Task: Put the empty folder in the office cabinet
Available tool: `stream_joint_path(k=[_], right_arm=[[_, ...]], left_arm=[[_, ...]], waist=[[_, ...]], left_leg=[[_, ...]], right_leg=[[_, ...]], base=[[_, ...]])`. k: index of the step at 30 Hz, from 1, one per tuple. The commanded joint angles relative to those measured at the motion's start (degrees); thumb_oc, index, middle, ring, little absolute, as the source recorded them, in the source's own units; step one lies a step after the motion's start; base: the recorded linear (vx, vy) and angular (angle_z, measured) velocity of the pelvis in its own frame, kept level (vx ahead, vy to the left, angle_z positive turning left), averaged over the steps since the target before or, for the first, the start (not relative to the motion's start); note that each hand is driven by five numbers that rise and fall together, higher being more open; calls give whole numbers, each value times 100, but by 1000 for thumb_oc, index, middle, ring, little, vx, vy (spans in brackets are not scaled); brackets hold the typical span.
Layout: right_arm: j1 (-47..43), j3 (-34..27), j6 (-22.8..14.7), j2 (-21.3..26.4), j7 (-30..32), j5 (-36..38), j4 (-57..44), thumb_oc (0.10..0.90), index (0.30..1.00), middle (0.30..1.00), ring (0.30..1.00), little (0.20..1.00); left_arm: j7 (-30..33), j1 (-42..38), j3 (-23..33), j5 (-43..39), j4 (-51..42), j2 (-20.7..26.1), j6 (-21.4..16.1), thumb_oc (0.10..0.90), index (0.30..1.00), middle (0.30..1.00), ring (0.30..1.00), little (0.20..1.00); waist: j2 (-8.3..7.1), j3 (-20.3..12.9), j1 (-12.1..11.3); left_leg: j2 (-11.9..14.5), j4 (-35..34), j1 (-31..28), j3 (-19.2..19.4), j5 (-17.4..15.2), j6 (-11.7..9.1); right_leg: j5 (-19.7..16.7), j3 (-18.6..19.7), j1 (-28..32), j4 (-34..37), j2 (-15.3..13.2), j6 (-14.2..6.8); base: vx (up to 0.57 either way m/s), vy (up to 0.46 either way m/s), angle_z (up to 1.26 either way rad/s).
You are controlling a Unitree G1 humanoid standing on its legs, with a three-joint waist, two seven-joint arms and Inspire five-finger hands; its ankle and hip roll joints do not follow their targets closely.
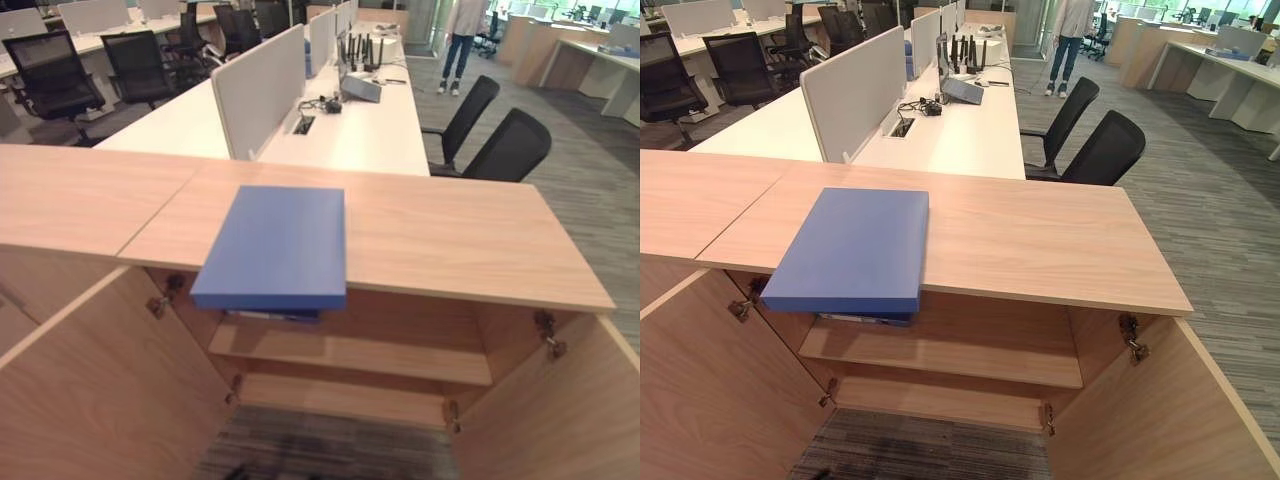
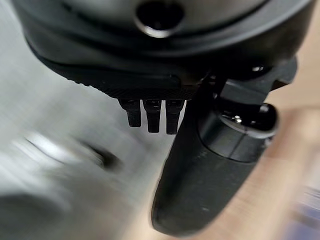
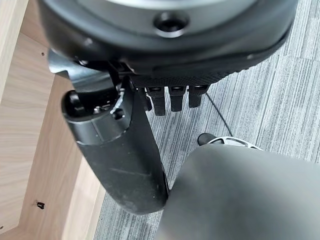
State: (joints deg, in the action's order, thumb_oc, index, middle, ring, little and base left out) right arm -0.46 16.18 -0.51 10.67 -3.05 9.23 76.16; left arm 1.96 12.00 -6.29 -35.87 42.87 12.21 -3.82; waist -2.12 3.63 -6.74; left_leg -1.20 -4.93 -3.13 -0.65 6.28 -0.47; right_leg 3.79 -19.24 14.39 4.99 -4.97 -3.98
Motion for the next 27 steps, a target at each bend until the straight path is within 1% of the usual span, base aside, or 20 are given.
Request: stream_joint_path(k=[1, 3, 6, 8, 10, 12, 15, 16, 17, 20, 24, 27], right_arm=[[-200, 44, 94, 3, 8, -12, 72, 800, 900, 900, 900, 900], [-185, -38, 138, 34, 13, -74, 97, 800, 900, 900, 900, 900], [-126, -134, 202, 25, -19, -138, 128, 800, 900, 900, 900, 900], [-90, -175, 214, 3, -44, -167, 131, 800, 900, 900, 900, 900], [-31, -181, 220, -28, -86, -192, 104, 800, 900, 900, 900, 900], [4, -168, 210, -66, -106, -220, 80, 800, 900, 900, 900, 900], [54, -104, 215, -125, -132, -304, 106, 800, 900, 900, 900, 900], [79, -36, 211, -171, -164, -352, 135, 800, 900, 900, 900, 900], [74, -35, 210, -173, -163, -352, 136, 800, 900, 900, 900, 900], [59, 27, 197, -217, -186, -405, 156, 800, 900, 900, 900, 900], [47, 45, 194, -244, -219, -428, 171, 800, 900, 900, 900, 900], [45, 108, 170, -279, -229, -455, 175, 800, 900, 900, 900, 900]], left_arm=[[221, -584, 389, -292, -680, -102, -414, 800, 900, 900, 900, 900], [379, -369, 550, -124, -1410, -37, -414, 800, 900, 900, 900, 900], [662, -86, 961, 487, -2159, 57, -378, 800, 900, 900, 900, 900], [855, 42, 1264, 1096, -2562, 195, -381, 800, 900, 900, 900, 900], [1119, 202, 1634, 2031, -2982, 379, -350, 800, 900, 900, 900, 900], [1324, 335, 1972, 2754, -3466, 518, -316, 800, 900, 900, 900, 900], [1781, 388, 2553, 3578, -4038, 677, -313, 800, 900, 900, 900, 900], [2150, 331, 2871, 4025, -4267, 747, -264, 800, 900, 900, 900, 900], [2151, 332, 2876, 4033, -4279, 741, -256, 800, 900, 900, 900, 900], [2457, 239, 3191, 4526, -4600, 868, -170, 800, 900, 900, 900, 900], [2614, 162, 3402, 4785, -4865, 956, -156, 800, 900, 900, 900, 900], [2851, 3, 3603, 5233, -5299, 1171, -193, 800, 900, 900, 900, 900]], waist=[[40, 5, -15], [63, -1, -42], [84, 4, -96], [86, 4, -136], [80, 23, -173], [71, 32, -215], [56, 38, -277], [45, 34, -309], [41, 34, -301], [25, 25, -331], [23, 21, -360], [27, 14, -390]], left_leg=[[-5, -7, -225, -113, -856, -20], [-14, -7, -234, -121, -868, -12], [-24, -7, -273, -131, -891, -3], [-20, -7, -290, -139, -907, -6], [-23, -7, -315, -147, -927, -11], [-22, -7, -320, -156, -938, -19], [-17, -7, -334, -171, -972, -42], [-17, -7, -328, -182, -978, -58], [-25, -7, -310, -186, -952, -52], [-23, -7, -298, -214, -951, -63], [-29, -7, -293, -242, -944, -72], [-24, -7, -314, -265, -986, -87]], right_leg=[[-97, -100, -304, 1, 4, -102], [-102, -119, -297, 1, -13, -115], [-82, -133, -258, 1, -16, -121], [-69, -138, -237, 1, -23, -118], [-58, -137, -217, 1, -24, -114], [-50, -153, -203, 1, -23, -111], [-23, -181, -184, 1, -14, -106], [-17, -211, -174, 1, -16, -105], [-34, -218, -189, 1, -23, -105], [-30, -263, -188, 1, -32, -103], [-20, -293, -180, 1, -33, -103], [9, -324, -152, 1, -25, -103]], base=[[28, 27, -10], [25, 29, -11], [10, 7, 0], [0, 0, 0], [0, 0, 0], [0, 0, 0], [7, -15, 5], [1, -17, 11], [7, -20, 9], [-1, -19, 9], [-3, -3, 2], [0, 0, 0]])
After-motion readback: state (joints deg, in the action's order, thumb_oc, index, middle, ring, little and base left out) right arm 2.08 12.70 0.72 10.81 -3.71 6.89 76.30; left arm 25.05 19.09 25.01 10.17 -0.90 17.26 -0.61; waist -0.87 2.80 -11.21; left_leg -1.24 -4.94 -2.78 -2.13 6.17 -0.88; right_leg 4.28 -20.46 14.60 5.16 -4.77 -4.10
